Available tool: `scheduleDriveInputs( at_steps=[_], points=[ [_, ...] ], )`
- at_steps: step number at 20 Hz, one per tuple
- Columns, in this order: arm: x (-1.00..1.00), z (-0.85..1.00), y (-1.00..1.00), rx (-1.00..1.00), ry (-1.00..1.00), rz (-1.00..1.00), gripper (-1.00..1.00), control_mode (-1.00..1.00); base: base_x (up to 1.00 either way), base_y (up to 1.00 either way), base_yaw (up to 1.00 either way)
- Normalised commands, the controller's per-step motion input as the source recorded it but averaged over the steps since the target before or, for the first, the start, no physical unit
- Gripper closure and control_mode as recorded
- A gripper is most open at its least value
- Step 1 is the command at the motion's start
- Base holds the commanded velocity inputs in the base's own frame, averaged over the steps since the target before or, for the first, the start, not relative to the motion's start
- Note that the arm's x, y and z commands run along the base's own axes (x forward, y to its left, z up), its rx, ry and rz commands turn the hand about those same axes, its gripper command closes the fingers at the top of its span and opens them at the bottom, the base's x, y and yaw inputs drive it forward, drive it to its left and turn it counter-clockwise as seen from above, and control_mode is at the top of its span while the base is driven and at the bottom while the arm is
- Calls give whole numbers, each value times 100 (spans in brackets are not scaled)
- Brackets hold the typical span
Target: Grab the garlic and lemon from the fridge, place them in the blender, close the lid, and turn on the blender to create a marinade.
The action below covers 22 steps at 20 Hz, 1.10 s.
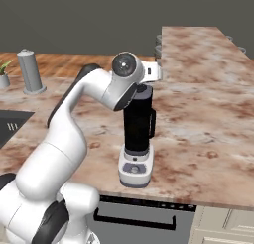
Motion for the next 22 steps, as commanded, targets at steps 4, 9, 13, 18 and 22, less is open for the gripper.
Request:
scheduleDriveInputs(
  at_steps=[4, 9, 13, 18, 22],
  points=[
    [-58, 15, 0, 0, -7, 0, -100, -100, 0, 0, 0],
    [-100, -7, 0, 0, -14, 2, -100, -100, 0, 0, 0],
    [-100, -27, 0, 0, -2, 6, -100, -100, 0, 0, 0],
    [-100, -72, 0, 0, 0, 15, -100, -100, 0, 0, 0],
    [-92, -98, 0, 0, 0, 18, -100, -100, 0, 0, 0]
  ],
)
